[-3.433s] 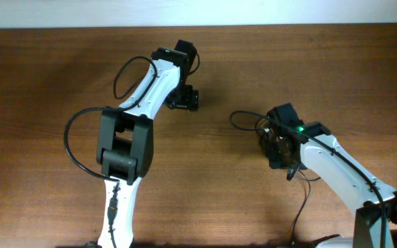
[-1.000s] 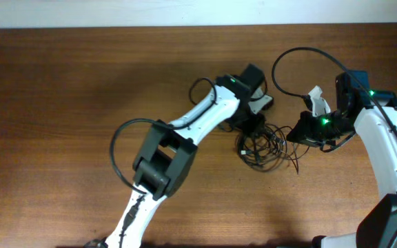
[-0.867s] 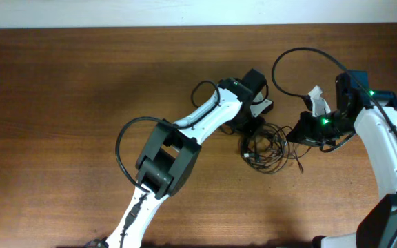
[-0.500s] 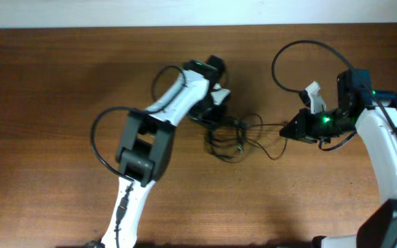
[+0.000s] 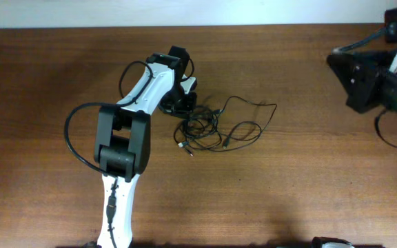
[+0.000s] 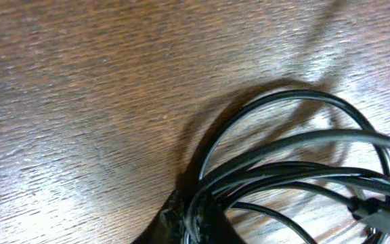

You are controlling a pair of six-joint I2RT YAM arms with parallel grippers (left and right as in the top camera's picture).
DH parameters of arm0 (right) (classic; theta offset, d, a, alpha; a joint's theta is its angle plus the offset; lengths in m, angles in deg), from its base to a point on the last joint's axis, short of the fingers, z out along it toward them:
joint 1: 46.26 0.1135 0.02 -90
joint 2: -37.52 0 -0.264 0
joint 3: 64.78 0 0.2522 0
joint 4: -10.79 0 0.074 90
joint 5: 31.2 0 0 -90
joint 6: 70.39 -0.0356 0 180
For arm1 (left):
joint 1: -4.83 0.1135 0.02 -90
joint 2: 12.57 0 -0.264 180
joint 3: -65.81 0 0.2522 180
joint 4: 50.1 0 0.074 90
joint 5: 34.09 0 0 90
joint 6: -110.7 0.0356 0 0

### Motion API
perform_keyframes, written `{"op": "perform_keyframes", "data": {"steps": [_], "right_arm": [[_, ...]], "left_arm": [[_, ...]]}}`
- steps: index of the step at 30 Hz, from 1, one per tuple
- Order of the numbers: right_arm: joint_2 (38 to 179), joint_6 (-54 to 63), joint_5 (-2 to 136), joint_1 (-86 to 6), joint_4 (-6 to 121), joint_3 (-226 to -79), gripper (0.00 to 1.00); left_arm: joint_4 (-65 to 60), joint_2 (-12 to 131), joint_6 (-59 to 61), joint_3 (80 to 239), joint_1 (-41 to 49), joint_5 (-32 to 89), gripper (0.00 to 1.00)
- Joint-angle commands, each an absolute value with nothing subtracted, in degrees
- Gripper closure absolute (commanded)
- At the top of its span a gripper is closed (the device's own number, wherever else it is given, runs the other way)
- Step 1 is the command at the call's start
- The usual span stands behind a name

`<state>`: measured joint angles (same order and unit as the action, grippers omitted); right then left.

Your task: Untangle cables

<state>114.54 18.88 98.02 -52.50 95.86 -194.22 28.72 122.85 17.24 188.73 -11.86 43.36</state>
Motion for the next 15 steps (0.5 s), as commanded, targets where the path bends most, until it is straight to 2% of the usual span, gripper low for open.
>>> {"op": "perform_keyframes", "data": {"steps": [1, 2, 5, 7, 8, 10, 11, 13, 15], "right_arm": [[117.82, 17.44, 95.11, -52.65, 102.28, -192.93, 0.94], [119.3, 17.46, 95.11, -52.65, 105.45, -192.31, 0.89], [123.96, 17.83, 92.51, -52.65, 112.36, -190.94, 0.72], [127.39, 17.83, 90.85, -52.65, 115.24, -187.97, 0.51], [128.18, 17.83, 90.85, -52.65, 115.22, -186.59, 0.45], [130.58, 17.81, 90.89, -52.61, 114.74, -181.6, 0.42], [131.32, 17.81, 91.07, -52.54, 113.95, -179.24, 0.42], [132.61, 17.59, 91.11, -52.13, 110.39, -173.17, 0.42], [133.05, 17.13, 91.81, -51.12, 106.06, -167.86, 0.42]], "left_arm": [[28.45, 123.04, 16.78, 187.29, -10.39, 46.66, 0.86], [28.43, 123.04, 16.8, 187.29, -10.39, 45.74, 0.79], [28.43, 123.04, 16.8, 187.29, -10.37, 44.32, 0.49], [28.43, 123.04, 16.8, 187.29, -10.39, 44.32, 0.23], [28.43, 123.04, 16.8, 187.29, -10.39, 44.32, 0.2], [28.43, 123.04, 16.82, 187.29, -10.39, 44.3, 0.18], [28.41, 123.04, 16.82, 187.29, -10.39, 44.3, 0.21], [28.41, 123.04, 16.8, 187.29, -10.44, 44.3, 0.43], [28.37, 123.04, 16.8, 187.29, -10.39, 44.3, 0.43]]}}
